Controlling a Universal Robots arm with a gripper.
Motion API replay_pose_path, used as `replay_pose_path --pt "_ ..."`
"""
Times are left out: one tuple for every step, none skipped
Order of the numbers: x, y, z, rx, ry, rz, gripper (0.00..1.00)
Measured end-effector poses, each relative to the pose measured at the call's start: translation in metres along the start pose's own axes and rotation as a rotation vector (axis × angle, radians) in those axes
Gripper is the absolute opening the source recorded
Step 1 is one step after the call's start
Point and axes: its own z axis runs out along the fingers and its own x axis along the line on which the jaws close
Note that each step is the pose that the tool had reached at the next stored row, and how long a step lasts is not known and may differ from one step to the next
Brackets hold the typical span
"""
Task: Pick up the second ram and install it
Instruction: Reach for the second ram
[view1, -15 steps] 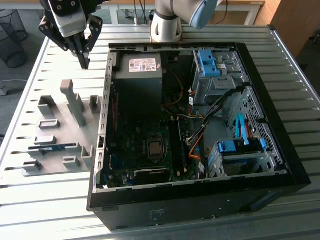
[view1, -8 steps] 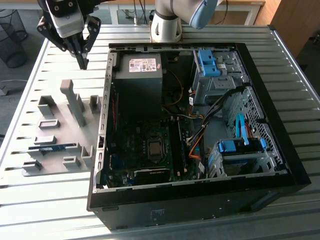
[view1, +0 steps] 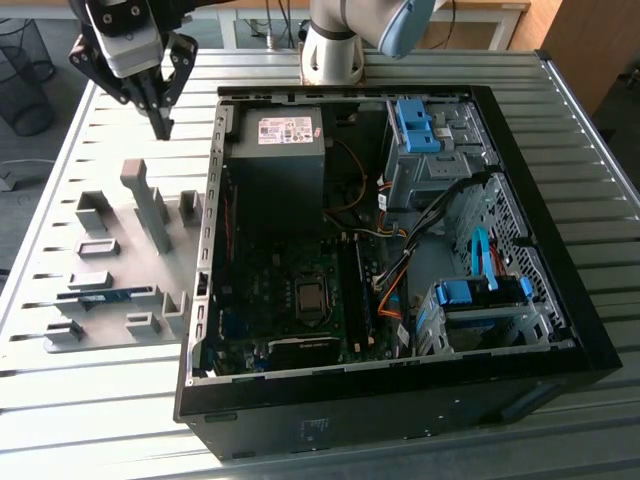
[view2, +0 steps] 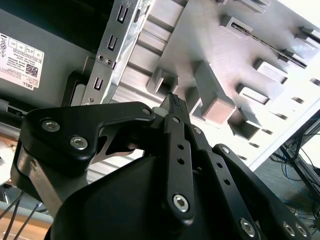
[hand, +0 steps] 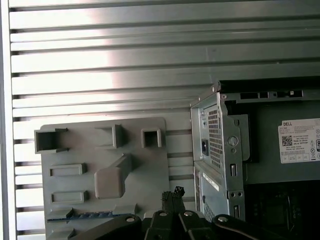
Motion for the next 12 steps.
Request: replay_pose_path --pt "0.0008 -0.0001 0.0001 0.0001 0.0003 0.0 0.11" --pt "0.0015 -0.0001 0.0003 0.0 0.0005 0.0 0.11" --pt "0.0022 -0.0002 0.0005 0.0001 0.0008 0.0 0.11" --pt "0.0029 -0.0003 0.0006 0.0002 0.001 0.0 0.11" --pt "0.0036 -0.0003 0.0008 0.0001 0.0012 0.0 0.11" --pt "0.0045 -0.0004 0.0009 0.0001 0.0014 0.0 0.11" --pt "0.0054 -0.0005 0.001 0.0002 0.0015 0.0 0.11" --pt "0.0065 -0.0006 0.0011 0.0001 0.0015 0.0 0.11" --pt "0.0077 -0.0007 0.0012 0.0001 0.0015 0.0 0.11" --pt "0.0089 -0.0008 0.0012 0.0001 0.0016 0.0 0.11" --pt "0.0094 -0.0012 0.0011 0.0002 0.0018 0.0 0.11" --pt "0.0096 -0.0024 0.0011 0.0002 0.0018 0.0 0.11"
